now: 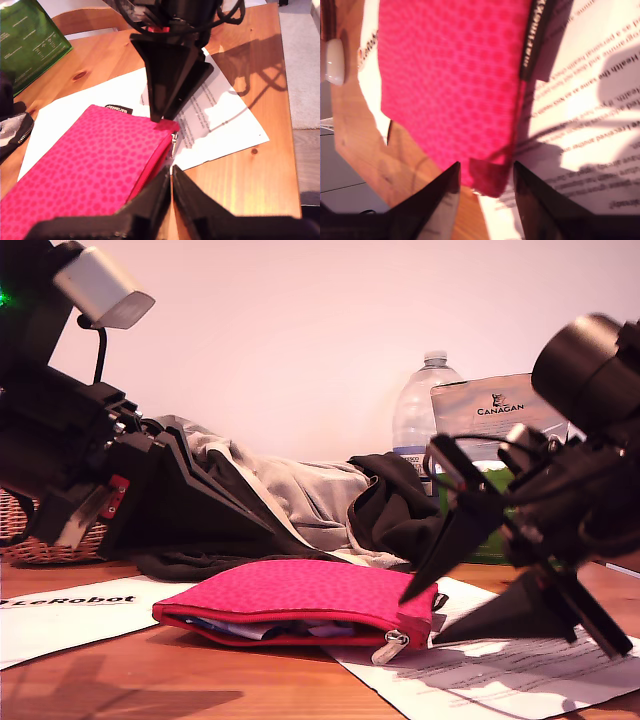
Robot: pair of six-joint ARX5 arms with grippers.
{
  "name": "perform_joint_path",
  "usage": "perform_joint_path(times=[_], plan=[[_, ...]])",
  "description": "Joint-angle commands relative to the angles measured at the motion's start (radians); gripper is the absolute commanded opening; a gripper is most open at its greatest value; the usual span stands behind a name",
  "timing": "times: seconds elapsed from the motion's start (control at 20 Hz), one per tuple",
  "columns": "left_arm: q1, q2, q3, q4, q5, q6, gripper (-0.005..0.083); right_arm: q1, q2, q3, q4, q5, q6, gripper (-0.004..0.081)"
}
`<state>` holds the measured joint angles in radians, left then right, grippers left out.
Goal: Close the zipper in the zip bag in front of you
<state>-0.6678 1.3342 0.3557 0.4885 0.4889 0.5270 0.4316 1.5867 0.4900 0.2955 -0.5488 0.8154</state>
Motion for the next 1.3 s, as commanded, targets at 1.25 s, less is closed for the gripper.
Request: perform_joint_path(times=[1.25], plan=[[-0.09, 0.008, 0.0, 0.045, -0.109, -0.502, 0.0148, -0.002, 0.038, 0.003, 0.438, -0.181, 0.317, -0.0011]])
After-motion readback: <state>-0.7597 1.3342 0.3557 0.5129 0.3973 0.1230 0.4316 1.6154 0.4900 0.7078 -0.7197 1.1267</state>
